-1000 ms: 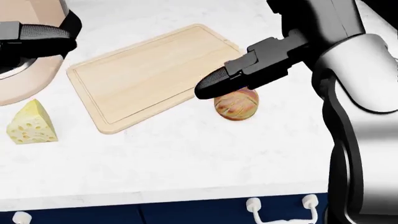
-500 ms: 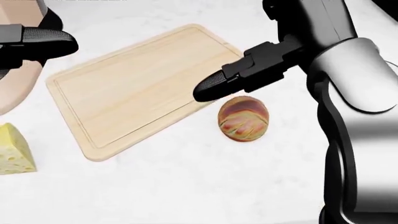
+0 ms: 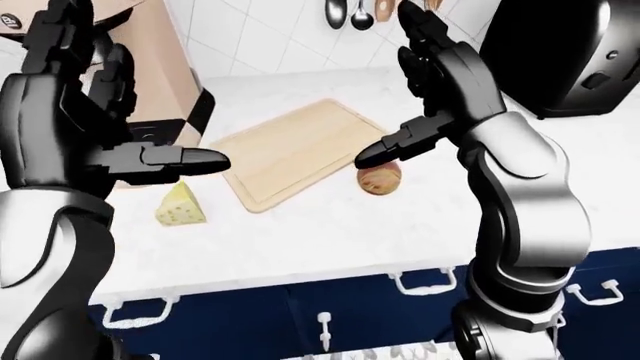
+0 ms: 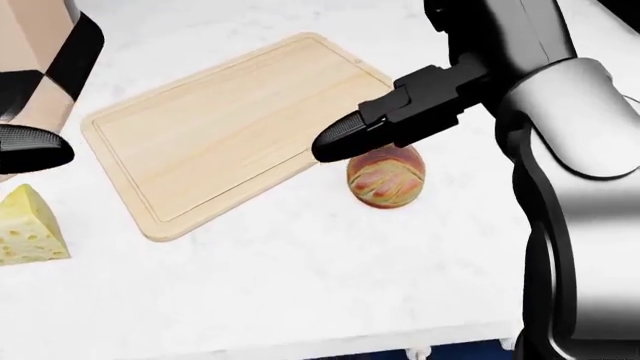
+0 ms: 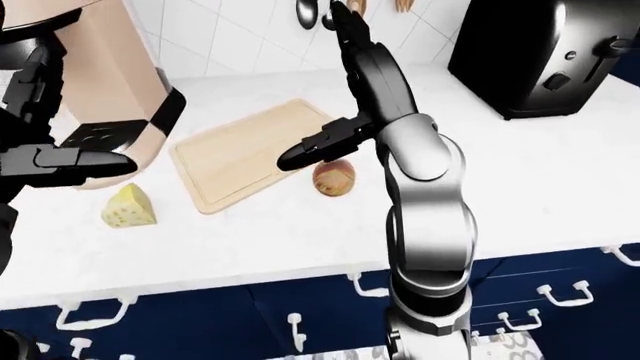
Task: Place the bread and cheese on the cutting board.
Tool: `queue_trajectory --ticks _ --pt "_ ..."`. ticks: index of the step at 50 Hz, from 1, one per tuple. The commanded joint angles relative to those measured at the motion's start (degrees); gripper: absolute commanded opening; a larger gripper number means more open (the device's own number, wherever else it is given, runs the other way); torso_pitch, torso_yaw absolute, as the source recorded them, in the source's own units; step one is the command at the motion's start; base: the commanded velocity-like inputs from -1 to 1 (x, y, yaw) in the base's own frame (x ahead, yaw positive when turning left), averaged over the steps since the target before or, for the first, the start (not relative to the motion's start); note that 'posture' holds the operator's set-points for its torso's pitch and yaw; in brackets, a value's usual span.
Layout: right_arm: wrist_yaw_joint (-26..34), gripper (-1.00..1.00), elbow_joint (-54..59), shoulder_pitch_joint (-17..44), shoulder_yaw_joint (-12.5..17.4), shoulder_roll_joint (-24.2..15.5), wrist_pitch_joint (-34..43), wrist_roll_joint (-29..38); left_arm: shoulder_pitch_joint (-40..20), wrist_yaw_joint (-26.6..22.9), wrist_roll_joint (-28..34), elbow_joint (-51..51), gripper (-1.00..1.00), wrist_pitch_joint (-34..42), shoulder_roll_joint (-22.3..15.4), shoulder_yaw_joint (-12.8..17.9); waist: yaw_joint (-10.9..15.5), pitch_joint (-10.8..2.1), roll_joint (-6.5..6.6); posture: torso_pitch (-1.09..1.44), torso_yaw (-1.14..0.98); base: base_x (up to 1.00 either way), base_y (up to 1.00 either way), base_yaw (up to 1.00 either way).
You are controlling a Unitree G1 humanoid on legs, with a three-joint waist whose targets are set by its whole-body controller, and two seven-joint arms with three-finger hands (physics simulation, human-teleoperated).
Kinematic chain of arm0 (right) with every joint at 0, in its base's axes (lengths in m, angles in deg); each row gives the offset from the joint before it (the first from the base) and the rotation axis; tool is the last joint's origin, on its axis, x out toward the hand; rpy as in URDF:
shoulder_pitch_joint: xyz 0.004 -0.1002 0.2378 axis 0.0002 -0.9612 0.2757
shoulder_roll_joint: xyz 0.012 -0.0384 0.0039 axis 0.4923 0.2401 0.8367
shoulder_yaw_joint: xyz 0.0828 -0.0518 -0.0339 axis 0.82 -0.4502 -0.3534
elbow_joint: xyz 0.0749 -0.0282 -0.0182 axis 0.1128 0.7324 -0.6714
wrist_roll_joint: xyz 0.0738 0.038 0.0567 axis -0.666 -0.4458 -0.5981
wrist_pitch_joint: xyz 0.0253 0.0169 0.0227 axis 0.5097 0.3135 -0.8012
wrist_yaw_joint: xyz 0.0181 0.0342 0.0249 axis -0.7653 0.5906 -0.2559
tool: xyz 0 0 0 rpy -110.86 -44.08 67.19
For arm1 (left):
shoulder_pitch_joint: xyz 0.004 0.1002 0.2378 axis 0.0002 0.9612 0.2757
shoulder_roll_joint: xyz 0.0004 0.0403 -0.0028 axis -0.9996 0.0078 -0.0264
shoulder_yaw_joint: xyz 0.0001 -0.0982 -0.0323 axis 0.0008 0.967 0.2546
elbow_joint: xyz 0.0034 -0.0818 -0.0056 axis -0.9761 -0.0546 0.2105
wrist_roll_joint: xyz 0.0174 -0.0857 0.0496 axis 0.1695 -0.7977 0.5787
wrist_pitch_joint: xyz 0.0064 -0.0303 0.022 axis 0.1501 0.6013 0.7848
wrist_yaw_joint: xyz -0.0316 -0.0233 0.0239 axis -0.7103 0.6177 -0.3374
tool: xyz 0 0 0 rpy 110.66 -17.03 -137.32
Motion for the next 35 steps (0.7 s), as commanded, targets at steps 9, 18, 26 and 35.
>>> queue_trajectory --ticks 9,18,26,35 --pt "-0.7 1.0 -1.7 1.7 0.4 -0.2 -1.3 0.0 9.9 -8.0 -0.5 1.3 1.0 -9.4 -1.9 5.7 0.0 -1.31 0.76 0.0 0.0 0.0 0.0 0.0" --pt "-0.8 1.0 -1.4 1.5 0.5 -0.1 -1.7 -0.1 14.2 -13.0 1.5 -1.7 1.0 -13.1 -2.1 9.0 0.0 -1.45 1.18 0.0 0.0 0.0 0.0 0.0" --pt "-0.7 1.0 -1.2 1.5 0.1 0.0 -1.6 0.2 17.7 -19.2 6.3 -4.8 1.0 -17.9 -0.4 9.6 -0.1 -1.73 1.33 0.0 0.0 0.0 0.0 0.0" --pt "-0.6 1.0 -0.2 0.9 0.2 0.3 -3.1 0.3 19.0 -23.7 10.6 -7.1 1.0 -21.1 2.1 8.7 0.0 -2.09 1.04 0.0 0.0 0.0 0.0 0.0"
